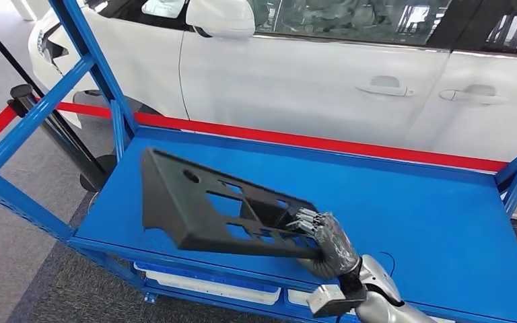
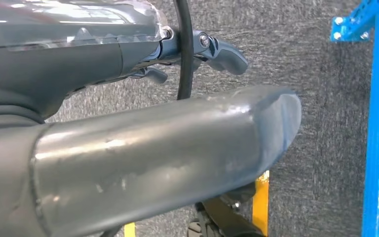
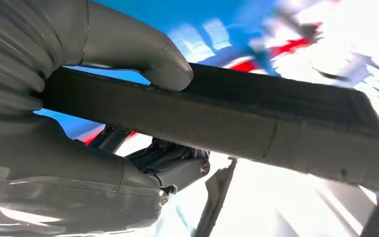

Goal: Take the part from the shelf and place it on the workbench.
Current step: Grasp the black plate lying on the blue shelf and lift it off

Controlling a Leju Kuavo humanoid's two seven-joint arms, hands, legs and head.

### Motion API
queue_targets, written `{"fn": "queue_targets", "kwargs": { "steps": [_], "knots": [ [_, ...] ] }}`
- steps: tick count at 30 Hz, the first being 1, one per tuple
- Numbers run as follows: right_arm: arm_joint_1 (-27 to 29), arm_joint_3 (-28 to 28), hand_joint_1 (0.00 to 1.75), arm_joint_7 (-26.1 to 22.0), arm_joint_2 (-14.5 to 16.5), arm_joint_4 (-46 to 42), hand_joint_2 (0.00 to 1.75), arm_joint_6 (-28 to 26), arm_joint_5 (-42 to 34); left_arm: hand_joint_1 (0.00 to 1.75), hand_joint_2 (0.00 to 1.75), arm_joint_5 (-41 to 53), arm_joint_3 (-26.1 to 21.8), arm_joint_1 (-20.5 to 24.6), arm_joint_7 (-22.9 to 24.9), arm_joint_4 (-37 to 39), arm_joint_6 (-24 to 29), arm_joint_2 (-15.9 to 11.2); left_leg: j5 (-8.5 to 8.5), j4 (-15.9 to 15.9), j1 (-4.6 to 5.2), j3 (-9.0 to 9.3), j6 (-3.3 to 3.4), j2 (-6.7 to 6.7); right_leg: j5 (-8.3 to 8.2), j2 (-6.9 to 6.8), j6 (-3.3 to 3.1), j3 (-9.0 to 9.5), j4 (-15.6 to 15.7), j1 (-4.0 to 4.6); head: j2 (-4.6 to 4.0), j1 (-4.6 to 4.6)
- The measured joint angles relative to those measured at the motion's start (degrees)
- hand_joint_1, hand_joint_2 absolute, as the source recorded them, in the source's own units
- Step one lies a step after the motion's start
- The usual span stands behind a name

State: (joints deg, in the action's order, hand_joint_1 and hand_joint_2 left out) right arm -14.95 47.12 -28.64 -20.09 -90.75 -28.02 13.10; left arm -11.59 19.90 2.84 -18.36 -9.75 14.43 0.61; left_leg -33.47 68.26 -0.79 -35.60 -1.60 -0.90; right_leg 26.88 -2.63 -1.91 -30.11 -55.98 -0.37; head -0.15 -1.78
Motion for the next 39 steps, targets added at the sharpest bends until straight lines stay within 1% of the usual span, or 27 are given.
{"fn": "queue_targets", "kwargs": {
  "steps": [1, 2, 3, 4, 5, 7, 8, 11, 12, 13, 14, 16, 17, 18, 19, 21, 22, 24, 27, 29, 31, 32, 33, 34, 37, 38, 39],
  "knots": [
    [1.6, -0.2, 1.75, -0.2, -0.1, -3.1, 1.75, 0.3, -2.2, 0.0, 0.0, -0.3, -0.1, -0.2, 0.0, 0.0, 0.1, 0.0, -1.36, 3.0, -0.02, -1.36, -0.26, 0.04, 0.01, 0.06, -0.02, -0.16, -0.1, 0.0, 0.0, 0.01],
    [3.2, -0.5, 1.75, -0.4, -0.1, -5.7, 1.75, 0.5, -3.5, 0.0, 0.0, -0.5, -0.3, -0.4, 0.0, 0.0, 0.2, 0.1, -1.57, 4.4, -0.03, -2.0, -0.45, 0.08, 0.04, 0.21, 0.0, -0.31, -0.2, -0.01, 0.0, 0.01],
    [4.5, -0.7, 1.75, -0.6, -0.1, -7.8, 1.75, 0.6, -4.2, 0.0, 0.0, -0.7, -0.5, -0.7, 0.0, 0.0, 0.3, 0.1, -0.61, 3.8, -0.03, -1.69, -0.55, 0.12, 0.12, 0.42, 0.07, -0.45, -0.4, -0.04, 0.0, 0.0],
    [5.6, -1.0, 1.75, -0.9, -0.1, -9.6, 1.75, 0.6, -4.7, 0.0, 0.0, -0.9, -0.6, -0.8, -0.1, 0.0, 0.4, 0.1, 1.34, 1.0, -0.04, -0.36, -0.53, 0.14, 0.25, 0.68, 0.2, -0.55, -0.7, -0.09, 0.0, 0.01],
    [6.4, -1.3, 1.75, -1.4, -0.1, -11.2, 1.75, 0.6, -5.2, 0.0, 0.0, -1.1, -0.9, -1.0, -0.1, 0.0, 0.4, 0.1, 3.46, -2.9, -0.04, 1.48, -0.38, 0.07, 0.45, 0.93, 0.38, -0.62, -1.0, -0.14, 0.0, 0.01],
    [7.6, -1.9, 1.75, -2.2, -0.1, -13.6, 1.75, 0.7, -6.3, 0.0, 0.0, -1.5, -1.2, -1.2, -0.2, 0.0, 0.6, 0.1, 5.93, -8.8, 0.16, 4.2, 0.37, -0.11, 0.82, 1.38, 0.85, -0.84, -1.6, -0.04, 0.0, 0.01],
    [8.3, -2.3, 1.75, -2.5, -0.1, -14.5, 1.75, 0.7, -6.8, 0.0, 0.0, -1.7, -1.4, -1.2, -0.2, 0.0, 0.8, 0.2, 6.15, -9.9, 0.29, 4.63, 0.86, -0.12, 0.88, 1.53, 1.09, -1.0, -1.8, 0.01, 0.0, 0.0],
    [10.0, -3.3, 1.75, -2.9, -0.1, -16.4, 1.75, 1.1, -7.5, 0.0, 0.0, -1.9, -1.6, -1.3, -0.2, 0.0, 1.1, 0.3, 6.35, -10.3, 0.45, 4.57, 2.15, 0.33, 0.84, 1.82, 1.78, -1.33, -1.8, -0.01, 0.0, 0.0],
    [10.3, -3.6, 1.75, -3.0, -0.1, -16.9, 1.75, 1.1, -7.6, 0.0, 0.0, -2.0, -1.7, -1.3, -0.2, 0.0, 1.1, 0.4, 6.52, -10.6, 0.38, 4.65, 2.52, 0.47, 1.29, 1.9, 2.02, -1.6, -2.4, -0.05, 0.0, 0.01],
    [10.5, -3.8, 1.75, -3.1, -0.1, -17.3, 1.75, 1.2, -7.6, 0.0, 0.44, -2.0, -1.7, -1.3, -0.2, 0.0, 1.1, 0.5, 6.68, -10.8, 0.26, 4.73, 2.88, 0.59, 2.31, 1.97, 2.26, -2.37, -4.0, -0.12, 0.0, 0.01],
    [10.7, -4.0, 1.75, -3.1, 0.0, -17.6, 1.75, 1.2, -7.8, 0.0, 0.87, -2.1, -1.8, -1.2, -0.2, 0.0, 1.1, 0.6, 6.77, -10.9, 0.18, 4.79, 3.15, 0.68, 3.83, 2.0, 2.45, -3.76, -6.8, -0.23, 0.0, 0.01],
    [11.4, -4.6, 1.75, -3.2, 0.1, -17.9, 1.75, 1.4, -8.3, 0.0, 1.75, -2.2, -2.0, -1.1, -0.2, 0.0, 1.1, 0.6, 6.71, -11.0, 0.21, 4.76, 3.45, 0.72, 6.84, 2.02, 2.69, -7.64, -14.3, -0.44, 0.0, 0.01],
    [12.0, -4.9, 1.75, -3.1, 0.1, -17.9, 1.75, 1.7, -8.8, 0.0, 1.75, -2.2, -2.1, -1.1, -0.1, 0.0, 1.1, 0.6, 6.65, -10.9, 0.23, 4.82, 3.52, 0.72, 7.28, 2.02, 2.75, -9.14, -16.9, -0.53, 0.0, 0.01],
    [12.6, -5.2, 1.75, -2.9, 0.1, -17.9, 1.75, 2.3, -9.5, 0.0, 1.75, -2.3, -2.3, -1.1, 0.2, 0.0, 0.9, 0.7, 6.55, -10.9, 0.23, 4.93, 3.55, 0.7, 6.6, 2.02, 2.75, -9.72, -17.6, -0.6, 0.0, 0.01],
    [13.2, -5.7, 1.75, -2.6, 0.1, -17.9, 1.75, 3.1, -10.4, 0.0, 1.75, -2.3, -2.4, -1.1, 0.6, 0.0, 0.7, 0.7, 6.43, -10.9, 0.23, 5.11, 3.5, 0.69, 4.91, 1.99, 2.68, -9.24, -16.0, -0.67, 0.0, 0.01],
    [14.0, -6.8, 1.75, -1.6, 0.1, -17.8, 1.75, 4.6, -12.1, 0.0, 1.75, -2.3, -2.4, -1.2, 1.4, 0.0, 0.1, 1.0, 6.04, -10.8, 0.31, 5.51, 3.15, 0.69, 0.81, 1.68, 2.36, -6.23, -9.0, -0.7, 0.0, 0.01],
    [14.3, -7.4, 1.75, -1.2, 0.1, -17.6, 1.75, 5.1, -12.5, 0.0, 1.75, -2.5, -2.5, -1.1, 1.6, 0.0, 0.0, 1.1, 5.81, -10.7, 0.44, 5.57, 2.85, 0.7, -0.3, 1.52, 2.15, -4.83, -5.7, -0.59, 0.0, 0.01],
    [15.0, -8.7, 1.75, -0.3, 0.1, -17.3, 1.75, 5.4, -12.5, 0.0, 1.75, -2.8, -2.6, -1.0, 1.7, 0.0, 0.1, 1.2, 5.54, -10.6, 0.64, 5.45, 2.16, 0.84, -0.47, 1.41, 1.79, -3.75, -2.9, -0.29, 0.0, 0.0],
    [16.1, -10.1, 1.75, 0.5, 0.1, -16.9, 1.75, 6.3, -12.3, 0.0, 1.75, -3.0, -2.7, -1.0, 2.0, 0.0, 0.6, 1.5, 4.85, -10.2, 0.55, 5.43, 1.13, 1.21, -0.44, 1.86, 1.13, -3.55, -2.3, -0.46, 0.0, -0.01],
    [16.6, -10.8, 1.75, 0.4, 0.1, -16.8, 1.75, 7.3, -12.3, 0.0, 1.75, -2.9, -2.7, -0.9, 2.3, 0.0, 1.0, 1.6, 2.21, -6.1, 0.43, 3.77, 0.56, 1.19, -0.53, 1.9, 0.54, -3.13, -1.9, -0.57, 0.0, 0.0],
    [17.4, -11.3, 1.75, -0.1, 0.1, -16.8, 1.75, 8.4, -12.3, 0.0, 1.75, -2.8, -2.7, -0.8, 2.5, 0.0, 1.1, 1.6, -1.51, 1.4, 0.43, 0.2, 0.23, 1.14, -0.55, 1.88, 0.18, -3.03, -2.0, -0.37, 0.0, 0.01],
    [17.9, -11.6, 1.75, -0.6, 0.1, -16.8, 1.75, 8.9, -12.3, 0.0, 1.75, -2.8, -2.7, -0.8, 2.6, 0.0, 1.0, 1.6, -2.46, 4.2, 0.43, -1.15, 0.17, 1.14, -0.58, 1.91, 0.11, -3.04, -2.1, -0.27, 0.0, 0.01],
    [18.5, -11.9, 1.75, -1.1, 0.1, -16.8, 1.75, 9.4, -12.2, 0.0, 1.75, -2.8, -2.7, -0.9, 2.6, 0.0, 1.0, 1.7, -2.3, 5.1, 0.43, -1.62, 0.21, 1.14, -0.57, 2.0, 0.1, -3.06, -2.1, -0.19, 0.0, 0.01],
    [19.0, -12.1, 1.75, -1.8, 0.1, -16.8, 1.75, 9.7, -12.0, 0.0, 1.75, -2.8, -2.7, -0.9, 2.6, 0.0, 1.0, 1.7, -1.01, 3.8, 0.45, -0.99, 0.36, 1.11, -0.56, 2.14, 0.09, -3.07, -2.2, -0.11, 0.0, 0.0],
    [20.3, -12.7, 1.75, -3.2, 0.1, -16.8, 1.75, 10.4, -11.3, 0.0, 1.75, -2.8, -2.7, -0.9, 2.6, 0.0, 1.1, 1.6, 4.35, -7.0, 0.76, 4.27, 1.49, 0.61, -0.6, 2.6, 0.21, -3.09, -2.4, 0.11, 0.0, 0.0],
    [20.7, -12.9, 1.75, -3.4, 0.1, -16.9, 1.75, 10.6, -11.2, 0.0, 1.75, -2.8, -2.7, -0.9, 2.5, 0.0, 1.1, 1.6, 5.17, -9.4, 0.94, 5.34, 1.83, 0.46, -0.68, 2.68, 0.39, -3.14, -2.5, 0.14, 0.0, 0.01],
    [21.0, -13.1, 1.75, -3.6, 0.1, -16.9, 1.75, 10.7, -11.1, 0.0, 1.75, -2.8, -2.7, -0.9, 2.5, 0.0, 1.1, 1.6, 5.4, -10.4, 1.11, 5.73, 2.1, 0.36, -0.8, 2.71, 0.64, -3.18, -2.5, 0.11, 0.0, 0.01]
  ]
}}
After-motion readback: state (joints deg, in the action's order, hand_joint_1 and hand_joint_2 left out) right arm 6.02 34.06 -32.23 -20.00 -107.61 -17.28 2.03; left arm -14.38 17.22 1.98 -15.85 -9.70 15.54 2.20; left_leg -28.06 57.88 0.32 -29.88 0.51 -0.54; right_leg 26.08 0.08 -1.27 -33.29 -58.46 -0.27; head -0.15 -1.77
